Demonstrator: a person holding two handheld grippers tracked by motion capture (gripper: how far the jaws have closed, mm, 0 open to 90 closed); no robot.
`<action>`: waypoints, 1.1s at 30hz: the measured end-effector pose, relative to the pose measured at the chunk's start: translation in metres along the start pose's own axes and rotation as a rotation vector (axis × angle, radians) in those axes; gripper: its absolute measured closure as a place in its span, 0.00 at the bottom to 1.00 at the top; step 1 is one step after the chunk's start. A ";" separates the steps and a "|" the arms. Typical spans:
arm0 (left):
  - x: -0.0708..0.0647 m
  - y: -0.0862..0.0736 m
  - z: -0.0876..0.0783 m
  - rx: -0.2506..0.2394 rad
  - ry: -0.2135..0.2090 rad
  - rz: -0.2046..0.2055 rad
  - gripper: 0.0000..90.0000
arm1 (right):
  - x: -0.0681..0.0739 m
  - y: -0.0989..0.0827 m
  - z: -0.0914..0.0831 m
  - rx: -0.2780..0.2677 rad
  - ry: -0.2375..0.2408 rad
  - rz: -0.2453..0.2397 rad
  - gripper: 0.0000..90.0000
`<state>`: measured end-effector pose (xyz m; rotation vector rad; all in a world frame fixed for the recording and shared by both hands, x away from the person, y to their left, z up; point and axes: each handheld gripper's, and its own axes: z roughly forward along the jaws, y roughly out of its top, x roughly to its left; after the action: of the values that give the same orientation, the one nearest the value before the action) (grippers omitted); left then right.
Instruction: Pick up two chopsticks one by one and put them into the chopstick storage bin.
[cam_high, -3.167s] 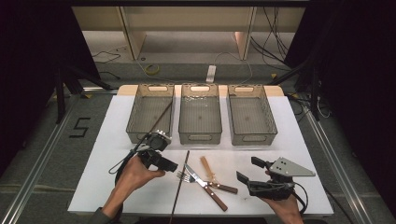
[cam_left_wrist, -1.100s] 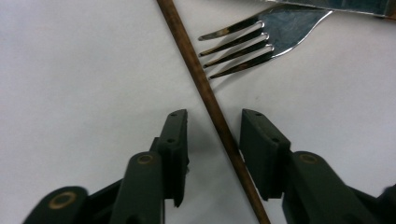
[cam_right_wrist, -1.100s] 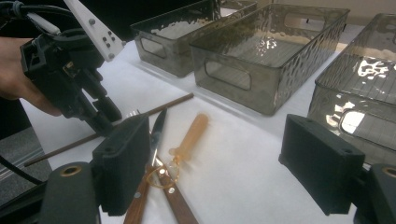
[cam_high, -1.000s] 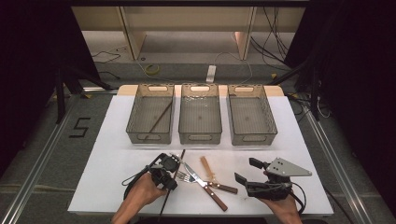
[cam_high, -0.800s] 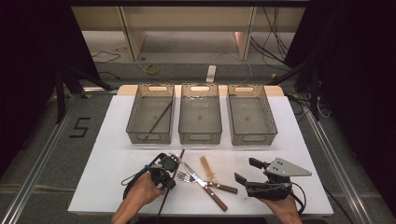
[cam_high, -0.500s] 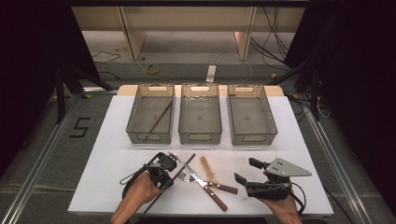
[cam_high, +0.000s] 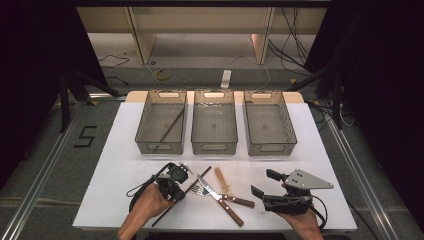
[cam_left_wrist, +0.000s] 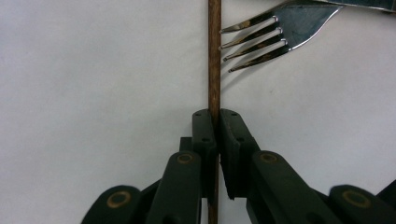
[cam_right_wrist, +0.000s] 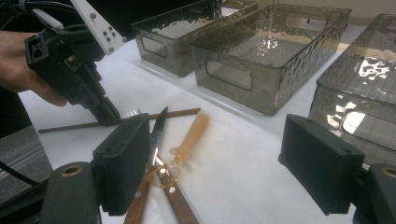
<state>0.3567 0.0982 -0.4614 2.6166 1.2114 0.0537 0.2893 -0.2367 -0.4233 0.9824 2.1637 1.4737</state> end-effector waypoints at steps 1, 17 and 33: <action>0.001 0.000 0.000 -0.001 -0.003 0.000 0.94 | 0.000 0.000 0.000 0.000 0.000 -0.001 0.28; 0.011 -0.002 -0.010 -0.030 0.019 0.003 0.94 | 0.000 0.000 0.001 0.005 0.005 0.002 0.28; 0.023 -0.006 -0.029 -0.095 0.027 -0.018 0.94 | 0.000 0.000 0.001 0.005 0.005 0.004 0.28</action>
<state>0.3635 0.1251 -0.4369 2.5303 1.2102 0.1400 0.2900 -0.2363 -0.4240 0.9863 2.1714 1.4742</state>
